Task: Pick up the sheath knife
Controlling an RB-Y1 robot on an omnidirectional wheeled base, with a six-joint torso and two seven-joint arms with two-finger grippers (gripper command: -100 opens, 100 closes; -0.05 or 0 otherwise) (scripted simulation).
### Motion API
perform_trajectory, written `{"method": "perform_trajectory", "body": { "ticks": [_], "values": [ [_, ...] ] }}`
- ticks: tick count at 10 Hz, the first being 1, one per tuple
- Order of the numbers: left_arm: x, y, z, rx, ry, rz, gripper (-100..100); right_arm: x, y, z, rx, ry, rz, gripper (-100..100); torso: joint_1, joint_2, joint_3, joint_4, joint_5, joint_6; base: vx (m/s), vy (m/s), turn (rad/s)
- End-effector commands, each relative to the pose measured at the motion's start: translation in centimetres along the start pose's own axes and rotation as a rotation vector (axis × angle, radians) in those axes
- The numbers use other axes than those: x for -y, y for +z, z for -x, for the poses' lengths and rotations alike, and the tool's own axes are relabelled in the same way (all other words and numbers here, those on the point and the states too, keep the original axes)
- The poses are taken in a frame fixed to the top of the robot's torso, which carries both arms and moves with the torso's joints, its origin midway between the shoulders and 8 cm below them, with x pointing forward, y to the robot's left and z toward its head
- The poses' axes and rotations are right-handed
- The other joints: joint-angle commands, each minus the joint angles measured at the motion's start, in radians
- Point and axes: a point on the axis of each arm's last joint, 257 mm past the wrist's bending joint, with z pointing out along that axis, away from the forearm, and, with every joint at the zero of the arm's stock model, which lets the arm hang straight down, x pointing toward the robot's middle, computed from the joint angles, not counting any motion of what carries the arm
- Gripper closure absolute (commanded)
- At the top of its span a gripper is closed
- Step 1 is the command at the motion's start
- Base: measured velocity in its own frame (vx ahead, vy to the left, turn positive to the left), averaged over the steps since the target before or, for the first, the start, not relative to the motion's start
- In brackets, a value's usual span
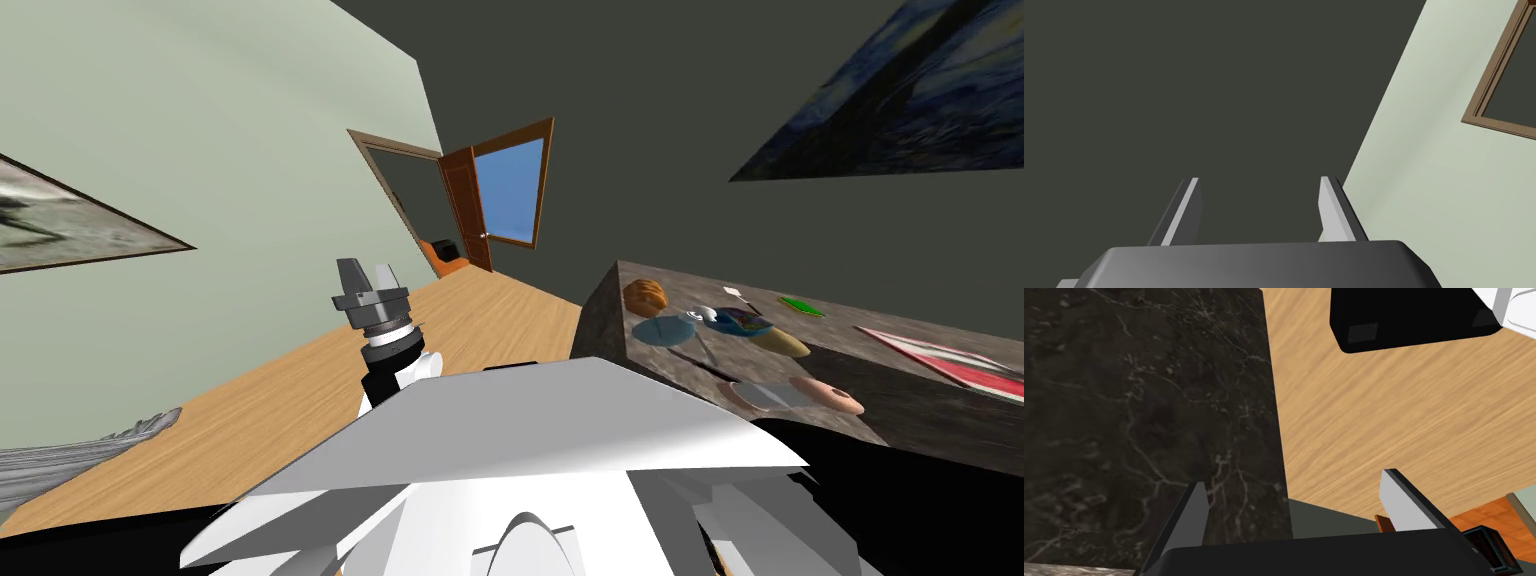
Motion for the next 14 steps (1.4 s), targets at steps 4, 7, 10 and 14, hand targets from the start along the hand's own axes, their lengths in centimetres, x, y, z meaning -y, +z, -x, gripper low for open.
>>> {"method": "perform_trajectory", "body": {
  "ticks": [4, 7, 10, 14],
  "values": [
    [0.0, 0.0, 0.0, 0.000, 0.000, 0.000, 0, 2.6, -4.2, -5.9, -0.171, -0.034, -0.053, -100, -0.003, 0.000, 0.000, 0.000, -0.001, 0.000, 0.065, -0.019, 0.342],
    [0.0, 0.0, 0.0, 0.000, 0.000, 0.000, 0, 3.8, -8.6, -11.3, -0.317, -0.039, -0.086, -100, -0.006, 0.001, 0.001, 0.000, -0.002, 0.000, 0.045, -0.089, 0.413],
    [0.0, 0.0, 0.0, 0.000, 0.000, 0.000, 0, 3.7, -10.8, -14.2, -0.385, -0.024, -0.096, -100, -0.007, 0.003, 0.002, 0.001, -0.002, 0.000, 0.008, -0.106, 0.333],
    [0.0, 0.0, 0.0, 0.000, 0.000, 0.000, 0, 2.3, -12.9, -17.6, -0.445, 0.022, -0.098, -100, -0.008, 0.006, 0.004, 0.002, -0.003, 0.001, -0.034, -0.135, 0.364]
  ]
}}
